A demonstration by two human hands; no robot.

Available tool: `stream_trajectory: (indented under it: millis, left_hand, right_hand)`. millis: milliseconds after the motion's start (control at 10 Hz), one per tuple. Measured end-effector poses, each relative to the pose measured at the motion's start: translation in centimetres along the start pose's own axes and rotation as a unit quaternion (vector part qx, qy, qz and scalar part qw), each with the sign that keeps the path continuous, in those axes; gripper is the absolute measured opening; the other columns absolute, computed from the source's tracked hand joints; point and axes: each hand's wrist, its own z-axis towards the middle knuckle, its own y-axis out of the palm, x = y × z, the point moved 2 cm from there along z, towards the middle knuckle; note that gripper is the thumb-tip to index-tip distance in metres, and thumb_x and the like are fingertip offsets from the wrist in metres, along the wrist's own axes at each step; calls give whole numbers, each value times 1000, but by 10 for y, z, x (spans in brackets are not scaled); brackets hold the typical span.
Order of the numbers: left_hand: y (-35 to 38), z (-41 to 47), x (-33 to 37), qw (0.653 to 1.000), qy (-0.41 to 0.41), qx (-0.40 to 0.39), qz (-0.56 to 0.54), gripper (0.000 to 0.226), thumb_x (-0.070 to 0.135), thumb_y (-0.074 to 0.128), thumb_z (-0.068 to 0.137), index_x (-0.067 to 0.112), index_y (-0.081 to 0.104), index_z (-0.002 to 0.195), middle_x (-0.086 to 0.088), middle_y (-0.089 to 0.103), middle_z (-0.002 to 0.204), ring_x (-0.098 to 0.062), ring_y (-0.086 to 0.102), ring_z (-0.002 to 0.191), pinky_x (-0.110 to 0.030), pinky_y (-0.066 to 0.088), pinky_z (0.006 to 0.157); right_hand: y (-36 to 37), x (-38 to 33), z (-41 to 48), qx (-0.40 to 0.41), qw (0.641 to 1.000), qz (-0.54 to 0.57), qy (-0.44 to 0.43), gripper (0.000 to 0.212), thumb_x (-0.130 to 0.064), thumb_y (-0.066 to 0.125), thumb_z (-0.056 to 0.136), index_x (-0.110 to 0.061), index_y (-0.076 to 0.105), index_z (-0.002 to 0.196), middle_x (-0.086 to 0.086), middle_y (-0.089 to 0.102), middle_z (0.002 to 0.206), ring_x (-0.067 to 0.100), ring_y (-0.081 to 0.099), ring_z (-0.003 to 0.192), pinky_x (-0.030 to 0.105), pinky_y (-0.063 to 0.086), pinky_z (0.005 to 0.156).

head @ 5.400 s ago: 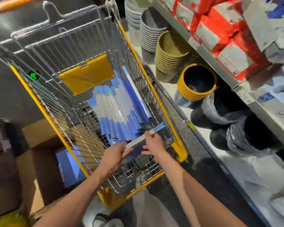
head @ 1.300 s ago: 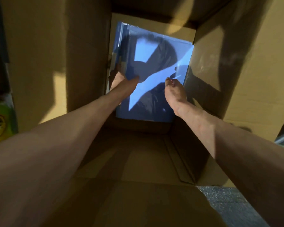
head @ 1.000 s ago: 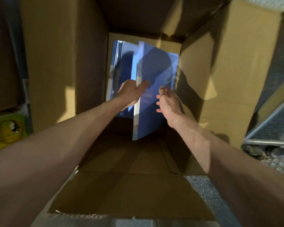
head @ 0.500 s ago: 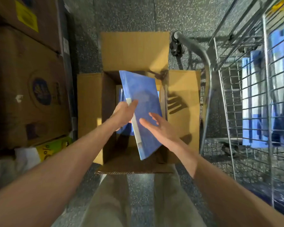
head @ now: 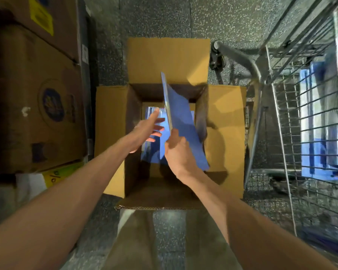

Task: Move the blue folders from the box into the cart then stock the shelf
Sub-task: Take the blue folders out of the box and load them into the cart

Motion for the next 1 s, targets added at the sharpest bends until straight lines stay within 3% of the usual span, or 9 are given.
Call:
stream_trajectory:
  millis: [100, 200, 400, 500, 600, 700, 800, 900, 1000]
  left_hand:
    - [-10, 14, -32, 995, -12, 73, -68, 61, 58, 25, 105, 18, 59, 135, -8, 67, 125, -21, 64, 105, -41, 49, 95]
    - [-11, 32, -60, 996, -32, 52, -59, 60, 58, 30, 104, 18, 55, 139, -3, 62, 129, -23, 61, 114, -43, 46, 102]
    - [-1, 114, -107, 996, -12, 80, 35, 41, 46, 46, 104, 16, 66, 123, -10, 68, 116, -27, 64, 108, -39, 49, 94]
    - [9, 154, -127, 996, -26, 83, 37, 41, 42, 47, 105, 16, 60, 133, -9, 64, 121, -26, 61, 111, -37, 47, 94]
    - [16, 193, -145, 994, -18, 104, 33, 43, 43, 48, 103, 19, 57, 137, -12, 64, 130, -30, 62, 116, -40, 49, 95]
    - [18, 227, -164, 992, -11, 122, 26, 47, 43, 52, 101, 16, 53, 139, -15, 66, 121, -32, 65, 107, -39, 51, 86]
    - [21, 253, -176, 992, -40, 122, -10, 46, 36, 53, 103, 13, 49, 142, -16, 62, 125, -33, 62, 114, -39, 50, 92]
    - [32, 256, -178, 987, -49, 147, -37, 51, 30, 52, 104, 6, 39, 148, -13, 57, 133, -28, 57, 121, -23, 45, 86]
    - [34, 252, -181, 985, -79, 146, -42, 58, 40, 41, 107, 10, 31, 154, -9, 39, 157, -27, 39, 143, -29, 35, 106]
  right_hand:
    - [12, 12, 31, 18, 999, -1, 30, 27, -5, 43, 98, 2, 44, 124, 9, 43, 95, 28, 50, 87, 34, 38, 74]
    - [20, 32, 53, 2, 996, -46, 72, 28, -6, 39, 100, 2, 44, 127, 13, 44, 104, 32, 53, 100, 33, 35, 75]
    - [71, 76, 84, 21, 972, -213, 94, 33, -11, 37, 104, -5, 43, 136, 7, 61, 121, 24, 67, 106, 30, 52, 78]
    - [88, 104, 94, 50, 975, -177, 122, 32, -11, 41, 103, -2, 46, 134, 16, 66, 116, 32, 69, 104, 36, 55, 81]
    - [111, 124, 110, 87, 971, -207, 83, 31, -12, 51, 101, 0, 53, 129, 18, 71, 97, 33, 74, 86, 35, 59, 71]
    - [127, 135, 124, 118, 974, -186, 58, 35, -17, 53, 101, -2, 53, 133, 16, 72, 84, 29, 74, 73, 35, 61, 63]
    - [136, 136, 127, 82, 987, -127, 48, 42, -21, 42, 106, -9, 39, 145, 16, 71, 92, 31, 73, 83, 39, 61, 73]
    - [145, 137, 131, 90, 993, -81, 13, 44, -19, 45, 103, -9, 40, 146, 16, 70, 90, 31, 72, 81, 43, 61, 74]
    - [146, 138, 135, 67, 996, -50, 16, 42, -21, 49, 102, -11, 43, 143, 11, 71, 95, 25, 73, 85, 40, 62, 79]
